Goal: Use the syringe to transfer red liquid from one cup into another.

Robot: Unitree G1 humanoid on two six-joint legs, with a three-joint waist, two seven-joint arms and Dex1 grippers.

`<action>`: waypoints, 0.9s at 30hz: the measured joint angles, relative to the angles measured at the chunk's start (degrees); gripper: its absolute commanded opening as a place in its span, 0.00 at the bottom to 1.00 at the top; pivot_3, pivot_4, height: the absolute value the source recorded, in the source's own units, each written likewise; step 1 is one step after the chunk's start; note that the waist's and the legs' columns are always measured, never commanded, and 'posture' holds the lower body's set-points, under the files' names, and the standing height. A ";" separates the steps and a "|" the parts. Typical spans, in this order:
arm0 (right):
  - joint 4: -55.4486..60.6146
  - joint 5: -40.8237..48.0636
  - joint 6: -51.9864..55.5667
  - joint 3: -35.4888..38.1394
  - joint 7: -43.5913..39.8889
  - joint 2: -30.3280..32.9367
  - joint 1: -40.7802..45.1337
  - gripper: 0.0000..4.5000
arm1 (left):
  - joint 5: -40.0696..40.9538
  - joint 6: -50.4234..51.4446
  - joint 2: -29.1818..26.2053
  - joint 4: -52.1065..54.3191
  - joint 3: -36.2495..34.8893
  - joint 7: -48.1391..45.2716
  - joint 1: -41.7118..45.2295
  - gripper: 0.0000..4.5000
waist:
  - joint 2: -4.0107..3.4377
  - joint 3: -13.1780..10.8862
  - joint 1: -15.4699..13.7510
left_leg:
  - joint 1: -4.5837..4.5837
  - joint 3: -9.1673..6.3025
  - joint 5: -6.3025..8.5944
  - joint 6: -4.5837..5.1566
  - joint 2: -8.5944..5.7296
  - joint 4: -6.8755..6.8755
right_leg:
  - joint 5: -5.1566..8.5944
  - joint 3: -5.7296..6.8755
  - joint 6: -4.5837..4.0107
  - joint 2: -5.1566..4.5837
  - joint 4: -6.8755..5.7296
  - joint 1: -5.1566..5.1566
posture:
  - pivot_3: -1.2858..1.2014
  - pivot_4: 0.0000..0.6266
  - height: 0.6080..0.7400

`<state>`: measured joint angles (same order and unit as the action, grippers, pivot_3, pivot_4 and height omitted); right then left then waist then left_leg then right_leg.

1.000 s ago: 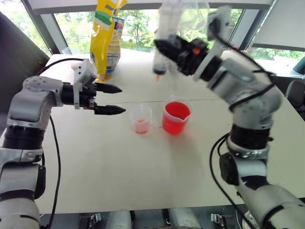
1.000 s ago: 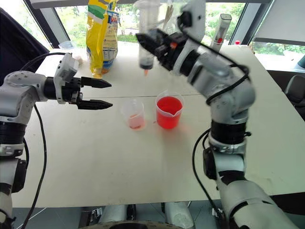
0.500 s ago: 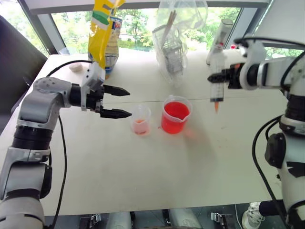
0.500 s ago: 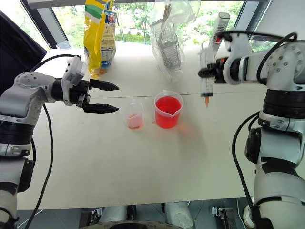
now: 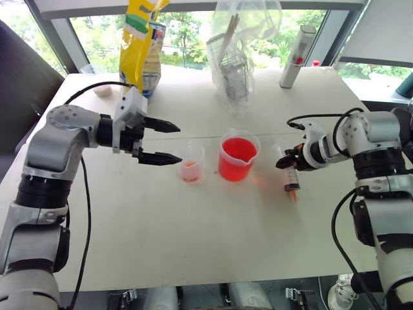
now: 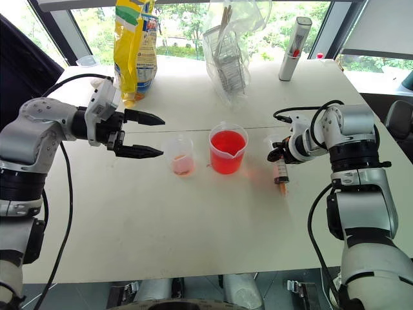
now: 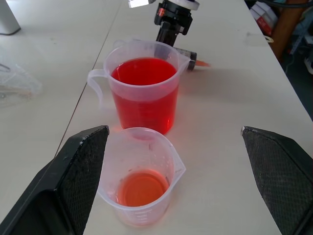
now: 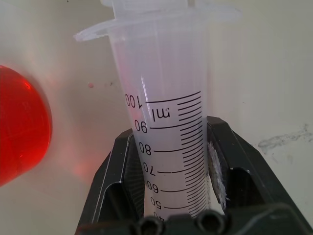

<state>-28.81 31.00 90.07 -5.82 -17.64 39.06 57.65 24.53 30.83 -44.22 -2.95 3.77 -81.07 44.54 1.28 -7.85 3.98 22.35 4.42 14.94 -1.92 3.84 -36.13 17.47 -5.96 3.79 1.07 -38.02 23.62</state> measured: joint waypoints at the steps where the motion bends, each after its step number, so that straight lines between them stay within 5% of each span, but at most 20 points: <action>1: -0.34 -0.60 -0.37 -0.23 -0.79 0.00 0.00 0.53 | 0.01 0.14 -0.22 0.42 -0.02 0.04 -0.02 1.00 | 0.00 0.00 0.00 | -0.02 0.00 0.00 0.00 0.00 -0.01 | 0.00 0.01 0.00 0.00 0.00 -0.04 | 0.52 0.24 0.99; 5: -1.26 -2.62 -0.91 -1.09 -2.34 -0.31 -0.21 0.95 | 0.54 0.87 -0.30 1.25 -0.02 0.12 -0.15 1.00 | 0.01 0.00 -0.03 | -0.03 0.00 0.00 0.00 -0.01 -0.02 | 0.00 0.01 0.00 -0.01 0.00 -0.06 | 0.52 0.24 0.99; 6: -0.89 -2.71 -0.79 -1.05 -2.97 -0.34 -0.19 0.98 | 0.78 1.33 -0.27 1.49 -0.01 0.16 -0.21 1.00 | 0.01 0.00 -0.03 | -0.03 0.00 0.00 0.00 -0.01 -0.02 | 0.00 0.01 0.00 -0.01 0.01 -0.06 | 0.52 0.24 0.99; 12: 9.54 -2.59 0.72 -1.33 -4.87 2.94 -2.67 0.98 | 1.11 2.16 -0.33 1.67 0.03 0.07 -0.25 1.00 | -0.04 -0.03 -0.13 | 0.02 -0.03 0.00 0.00 -0.01 0.00 | 0.00 0.02 0.01 -0.01 0.01 0.00 | 0.52 0.24 0.99; 16: 27.28 4.42 2.05 1.15 -8.84 13.98 -6.44 0.98 | 1.48 3.63 -0.94 1.65 0.02 -0.05 -0.05 1.00 | -0.12 -0.07 -0.58 | 0.05 -0.05 0.02 0.02 0.00 0.04 | 0.01 0.07 0.02 -0.01 0.07 0.02 | 0.52 0.24 0.99; 27: 66.76 21.07 0.39 26.21 -21.06 23.58 -27.87 0.98 | 2.20 4.15 -2.18 0.61 -0.11 0.00 0.64 1.00 | -0.06 -0.06 -0.23 | -0.08 -0.15 0.02 0.02 0.02 -0.02 | 0.02 0.16 0.03 -0.06 0.06 -0.20 | 0.52 0.24 0.99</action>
